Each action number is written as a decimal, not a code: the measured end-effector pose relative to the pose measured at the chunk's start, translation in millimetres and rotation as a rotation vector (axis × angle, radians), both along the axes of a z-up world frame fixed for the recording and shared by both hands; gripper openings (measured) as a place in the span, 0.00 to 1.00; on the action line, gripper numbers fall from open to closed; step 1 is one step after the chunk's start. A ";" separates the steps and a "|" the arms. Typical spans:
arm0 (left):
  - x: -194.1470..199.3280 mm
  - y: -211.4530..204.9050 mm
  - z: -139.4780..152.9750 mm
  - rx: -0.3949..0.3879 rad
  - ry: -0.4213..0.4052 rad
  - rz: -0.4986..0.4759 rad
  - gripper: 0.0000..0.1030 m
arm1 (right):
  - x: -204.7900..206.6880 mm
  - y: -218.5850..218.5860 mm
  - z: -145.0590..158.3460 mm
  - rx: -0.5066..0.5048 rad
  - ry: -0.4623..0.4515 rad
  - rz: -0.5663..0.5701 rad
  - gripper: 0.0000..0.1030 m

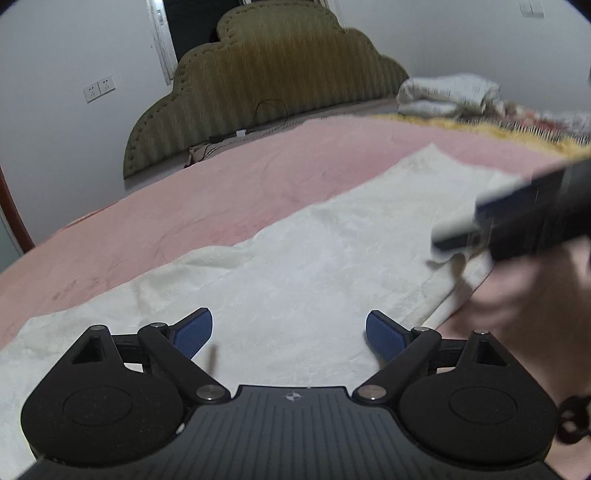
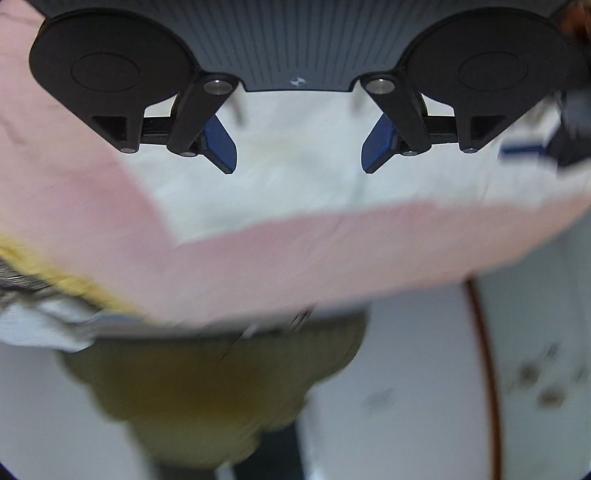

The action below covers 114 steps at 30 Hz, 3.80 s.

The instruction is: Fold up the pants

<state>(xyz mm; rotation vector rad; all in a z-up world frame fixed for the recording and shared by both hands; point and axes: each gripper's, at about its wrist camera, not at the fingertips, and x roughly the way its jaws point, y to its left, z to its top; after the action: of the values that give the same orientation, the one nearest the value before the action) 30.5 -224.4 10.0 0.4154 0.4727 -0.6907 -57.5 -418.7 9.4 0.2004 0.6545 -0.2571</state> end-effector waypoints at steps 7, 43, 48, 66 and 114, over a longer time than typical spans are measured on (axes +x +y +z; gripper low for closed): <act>38.5 -3.2 3.7 -0.032 0.086 0.249 0.99 | -14.1 5.7 0.2 -0.142 0.241 0.163 0.73; 33.5 -1.7 -11.3 -0.093 0.182 0.323 1.00 | -68.3 -90.2 -10.9 0.346 -0.021 -0.046 0.89; 33.8 -1.4 -11.1 -0.093 0.183 0.323 1.00 | -42.3 -82.4 -18.3 0.296 -0.096 -0.115 0.89; 33.5 -1.9 -10.9 -0.092 0.184 0.324 1.00 | -34.5 -88.2 -29.4 0.441 -0.221 -0.213 1.00; 113.4 60.2 -15.4 -0.803 0.977 0.112 0.94 | 94.3 113.2 -15.1 -0.671 0.135 0.164 0.32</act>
<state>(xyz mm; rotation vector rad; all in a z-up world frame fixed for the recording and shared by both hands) 143.9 -164.1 -5.4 -0.7498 1.0583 -0.8841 36.8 -305.5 -5.7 -0.5154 0.6810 -0.3200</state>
